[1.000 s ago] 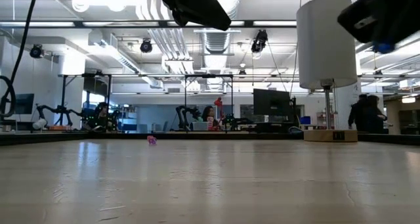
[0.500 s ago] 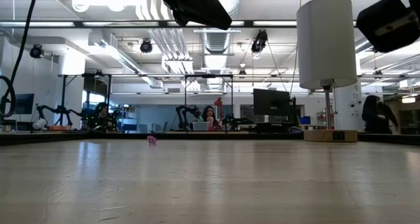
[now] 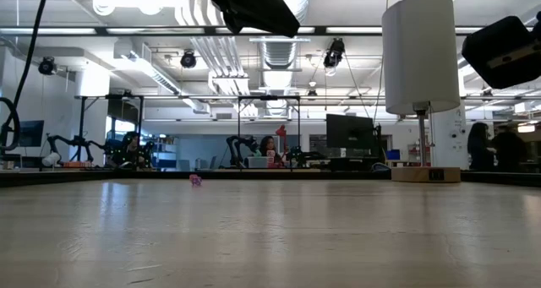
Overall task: Pick & Place Dice
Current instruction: Put the small blue die into the blue bin, then put the small purple die into the blue bin
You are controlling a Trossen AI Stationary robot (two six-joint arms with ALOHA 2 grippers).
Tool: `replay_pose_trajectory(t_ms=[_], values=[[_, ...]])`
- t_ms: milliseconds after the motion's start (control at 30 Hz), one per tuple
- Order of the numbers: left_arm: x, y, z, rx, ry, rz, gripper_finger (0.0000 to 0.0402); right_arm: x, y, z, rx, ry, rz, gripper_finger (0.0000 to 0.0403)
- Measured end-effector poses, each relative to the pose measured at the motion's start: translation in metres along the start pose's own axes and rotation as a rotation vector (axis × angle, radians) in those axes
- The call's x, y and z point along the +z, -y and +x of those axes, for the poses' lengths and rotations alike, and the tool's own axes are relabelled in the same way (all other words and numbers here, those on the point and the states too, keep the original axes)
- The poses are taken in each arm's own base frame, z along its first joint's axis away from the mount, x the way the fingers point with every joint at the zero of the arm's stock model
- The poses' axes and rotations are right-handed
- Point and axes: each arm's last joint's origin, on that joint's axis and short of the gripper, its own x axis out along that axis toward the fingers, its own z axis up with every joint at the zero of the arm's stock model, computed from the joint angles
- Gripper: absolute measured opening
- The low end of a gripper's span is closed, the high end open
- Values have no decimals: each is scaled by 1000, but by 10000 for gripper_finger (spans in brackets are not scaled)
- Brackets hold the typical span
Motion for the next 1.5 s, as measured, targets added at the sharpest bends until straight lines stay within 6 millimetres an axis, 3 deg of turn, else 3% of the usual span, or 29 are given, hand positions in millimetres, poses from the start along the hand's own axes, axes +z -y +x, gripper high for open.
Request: replay_pose_trajectory(t_ms=[467, 833, 1233, 1500], values=[[1, 0, 0, 0, 7, -3, 78, -1, 2, 0, -13, -11, -1, 139], [1, 0, 0, 0, 7, -2, 78, 2, 7, -22, -55, 55, -23, 127], [1, 0, 0, 0, 8, -3, 78, 0, 8, -16, -63, 23, -55, 121], [-1, 0, 0, 1, -3, 5, 78, 3, 7, -24, -86, 62, -96, 127]])
